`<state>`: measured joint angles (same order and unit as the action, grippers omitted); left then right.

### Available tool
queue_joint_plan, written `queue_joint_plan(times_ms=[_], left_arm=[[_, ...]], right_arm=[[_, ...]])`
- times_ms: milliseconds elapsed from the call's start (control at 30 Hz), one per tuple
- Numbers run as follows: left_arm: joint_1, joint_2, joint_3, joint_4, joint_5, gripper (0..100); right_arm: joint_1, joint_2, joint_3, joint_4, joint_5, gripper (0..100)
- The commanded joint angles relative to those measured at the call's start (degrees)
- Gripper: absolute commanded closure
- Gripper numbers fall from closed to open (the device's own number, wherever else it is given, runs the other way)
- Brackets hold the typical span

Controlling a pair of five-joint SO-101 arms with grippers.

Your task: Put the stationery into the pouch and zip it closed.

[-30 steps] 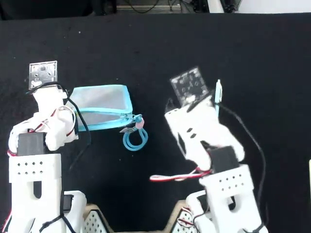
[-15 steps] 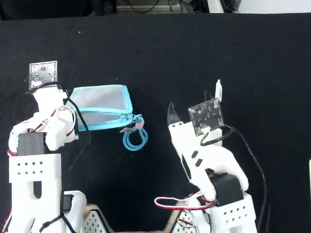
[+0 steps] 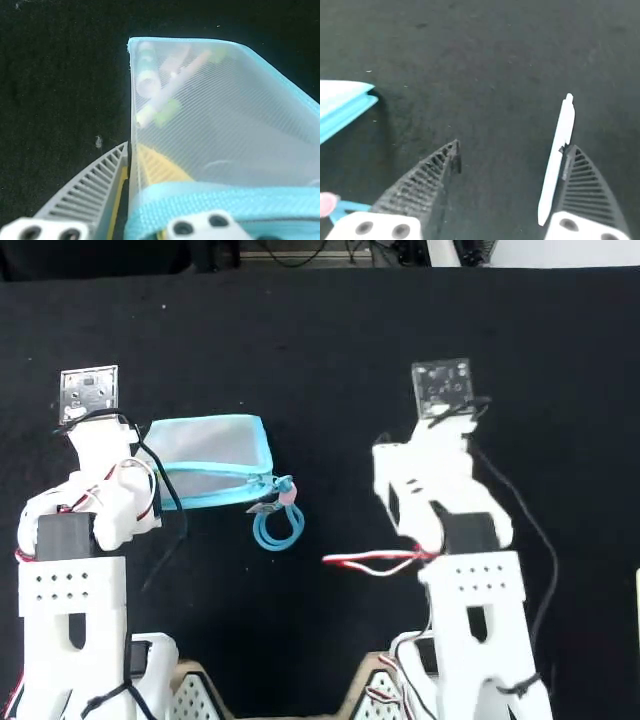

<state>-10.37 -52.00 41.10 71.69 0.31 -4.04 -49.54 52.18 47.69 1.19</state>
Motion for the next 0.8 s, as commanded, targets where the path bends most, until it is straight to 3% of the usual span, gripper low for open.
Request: queue_joint_plan(times_ms=[0, 400, 633, 767], left_arm=[[-0.7, 0.3, 0.3, -0.5, 0.5, 97], [-0.5, 0.3, 0.3, -0.5, 0.5, 97], [-0.6, 0.3, 0.3, -0.5, 0.5, 97], [-0.6, 0.3, 0.3, -0.4, 0.5, 97]], right_arm=[[1.8, -0.9, -3.7, -0.2, -0.2, 68.1], [1.7, -2.7, 0.4, -4.1, -0.2, 69.5], [7.2, 7.4, -5.0, -4.6, -3.3, 98.5], [11.6, 11.5, -8.2, -4.1, -3.9, 90.8]])
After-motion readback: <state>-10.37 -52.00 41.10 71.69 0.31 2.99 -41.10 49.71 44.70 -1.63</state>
